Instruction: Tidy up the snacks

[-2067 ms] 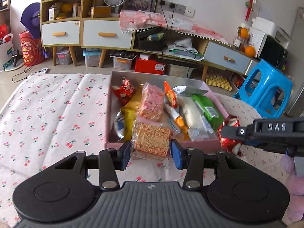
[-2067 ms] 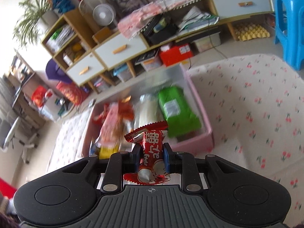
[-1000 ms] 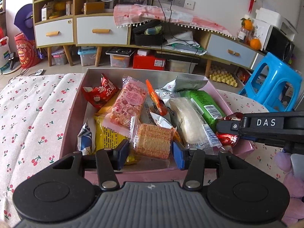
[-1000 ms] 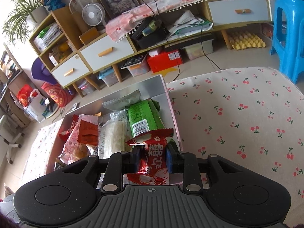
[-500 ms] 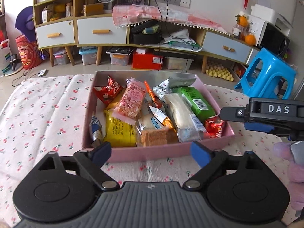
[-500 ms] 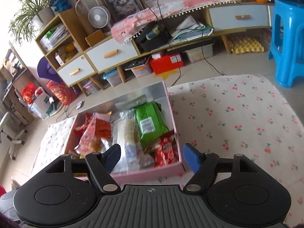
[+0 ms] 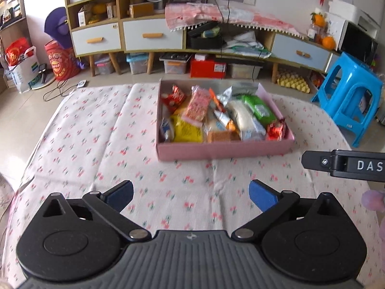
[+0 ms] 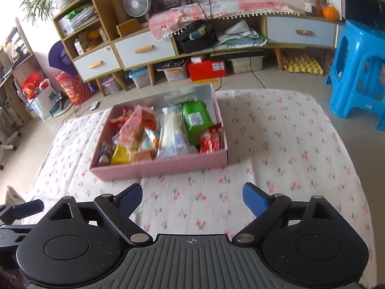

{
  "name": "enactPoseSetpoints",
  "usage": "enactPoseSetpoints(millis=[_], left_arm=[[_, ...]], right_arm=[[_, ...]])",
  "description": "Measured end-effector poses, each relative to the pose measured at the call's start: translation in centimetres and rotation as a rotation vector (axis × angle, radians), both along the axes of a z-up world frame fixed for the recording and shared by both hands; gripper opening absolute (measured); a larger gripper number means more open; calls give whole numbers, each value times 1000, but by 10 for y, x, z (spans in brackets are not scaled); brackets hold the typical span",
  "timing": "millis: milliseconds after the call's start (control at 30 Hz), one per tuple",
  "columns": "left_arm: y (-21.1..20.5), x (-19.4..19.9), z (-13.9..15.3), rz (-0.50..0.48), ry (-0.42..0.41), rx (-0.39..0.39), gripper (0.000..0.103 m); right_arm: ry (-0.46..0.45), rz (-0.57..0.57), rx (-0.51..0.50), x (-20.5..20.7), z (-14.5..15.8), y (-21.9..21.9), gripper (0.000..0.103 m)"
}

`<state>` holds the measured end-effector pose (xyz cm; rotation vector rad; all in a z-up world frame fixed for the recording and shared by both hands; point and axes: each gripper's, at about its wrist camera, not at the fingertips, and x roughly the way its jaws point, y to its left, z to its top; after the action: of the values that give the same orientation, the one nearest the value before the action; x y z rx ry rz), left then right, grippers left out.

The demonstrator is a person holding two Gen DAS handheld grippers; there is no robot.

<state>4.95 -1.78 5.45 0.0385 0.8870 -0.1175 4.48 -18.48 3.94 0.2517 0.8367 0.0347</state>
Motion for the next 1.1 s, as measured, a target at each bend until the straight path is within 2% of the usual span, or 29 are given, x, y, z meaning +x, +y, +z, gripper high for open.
enactPoseSetpoints(millis=[367, 800, 1100], left_arm=[[5, -15, -15, 11, 39, 25, 103], [10, -18, -17, 52, 38, 10, 103], [13, -18, -15, 74, 33, 16, 103]], right_arm=[[19, 54, -84, -24, -14, 21, 95], [56, 16, -37, -19, -19, 8, 95], [59, 36, -60, -20, -19, 13, 95]])
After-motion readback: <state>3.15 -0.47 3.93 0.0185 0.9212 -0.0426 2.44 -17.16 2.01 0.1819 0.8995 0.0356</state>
